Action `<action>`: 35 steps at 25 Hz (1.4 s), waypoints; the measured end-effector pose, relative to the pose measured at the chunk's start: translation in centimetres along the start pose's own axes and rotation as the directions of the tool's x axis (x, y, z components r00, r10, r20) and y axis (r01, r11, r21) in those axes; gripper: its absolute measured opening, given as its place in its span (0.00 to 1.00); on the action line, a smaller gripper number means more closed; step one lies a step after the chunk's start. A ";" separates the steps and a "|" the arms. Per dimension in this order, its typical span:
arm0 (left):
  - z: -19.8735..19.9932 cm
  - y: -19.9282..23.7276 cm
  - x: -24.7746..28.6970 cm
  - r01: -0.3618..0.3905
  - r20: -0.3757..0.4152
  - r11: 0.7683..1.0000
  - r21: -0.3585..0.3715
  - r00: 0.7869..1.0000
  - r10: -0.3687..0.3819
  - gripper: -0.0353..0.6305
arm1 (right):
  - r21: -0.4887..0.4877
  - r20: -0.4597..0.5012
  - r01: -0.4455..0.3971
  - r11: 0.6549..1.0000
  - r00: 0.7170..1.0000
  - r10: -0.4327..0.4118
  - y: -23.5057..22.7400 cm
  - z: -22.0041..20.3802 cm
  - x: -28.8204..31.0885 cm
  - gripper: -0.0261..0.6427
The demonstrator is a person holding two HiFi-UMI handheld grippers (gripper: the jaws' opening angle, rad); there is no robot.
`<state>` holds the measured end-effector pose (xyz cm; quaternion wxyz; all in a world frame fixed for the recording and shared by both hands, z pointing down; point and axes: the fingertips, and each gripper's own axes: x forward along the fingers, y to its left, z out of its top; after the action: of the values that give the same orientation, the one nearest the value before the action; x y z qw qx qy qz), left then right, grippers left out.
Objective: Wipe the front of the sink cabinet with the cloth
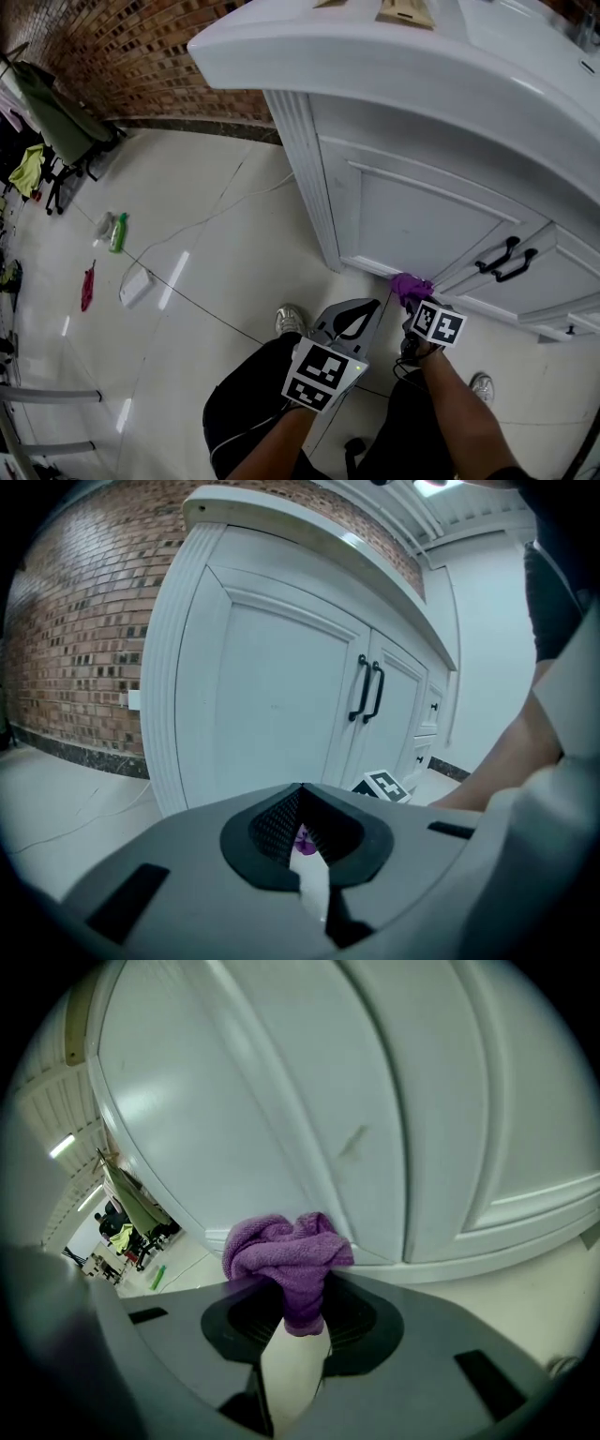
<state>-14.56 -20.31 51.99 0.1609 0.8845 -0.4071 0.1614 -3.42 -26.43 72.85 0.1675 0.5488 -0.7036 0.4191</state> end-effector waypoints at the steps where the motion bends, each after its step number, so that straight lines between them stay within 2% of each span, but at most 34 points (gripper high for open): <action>1: -0.1 -0.3 0.2 0.005 -0.002 1.000 -0.003 1.000 -0.005 0.06 | 0.000 0.000 0.006 1.000 1.000 -0.006 -0.7 0.0 -0.4 0.21; 10: 0.3 -2.6 1.3 0.036 -0.014 0.999 0.020 0.999 -0.036 0.06 | 0.049 0.037 0.029 0.998 0.999 -0.031 -3.5 0.8 -3.7 0.21; 15: 2.2 -4.2 0.7 0.045 0.012 0.997 0.059 0.999 -0.046 0.06 | 0.001 0.114 -0.031 1.000 0.993 0.030 -1.1 3.2 -7.9 0.21; 20: 5.2 -6.0 -1.1 0.014 0.073 0.999 0.047 0.997 -0.018 0.06 | -0.095 0.168 -0.101 0.990 0.979 0.116 2.7 5.8 -13.8 0.21; 27: 9.7 -9.3 -2.7 -0.034 0.132 0.995 0.098 0.991 0.021 0.06 | -0.213 0.244 -0.177 0.961 0.943 0.228 5.6 10.4 -23.0 0.21; 31: 12.3 -11.9 -3.1 -0.013 0.188 0.996 0.090 0.982 -0.004 0.06 | -0.240 0.290 -0.205 0.949 0.918 0.272 5.7 14.2 -27.7 0.21; 35: 14.1 -13.9 -4.0 -0.019 0.234 0.998 0.058 0.972 0.005 0.06 | -0.261 0.325 -0.220 0.940 0.897 0.301 6.1 18.1 -31.2 0.21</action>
<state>-4.12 -14.96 35.57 0.0843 0.8992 -0.4236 0.0695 5.72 -20.44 37.94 0.0368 0.4948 -0.8313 0.2506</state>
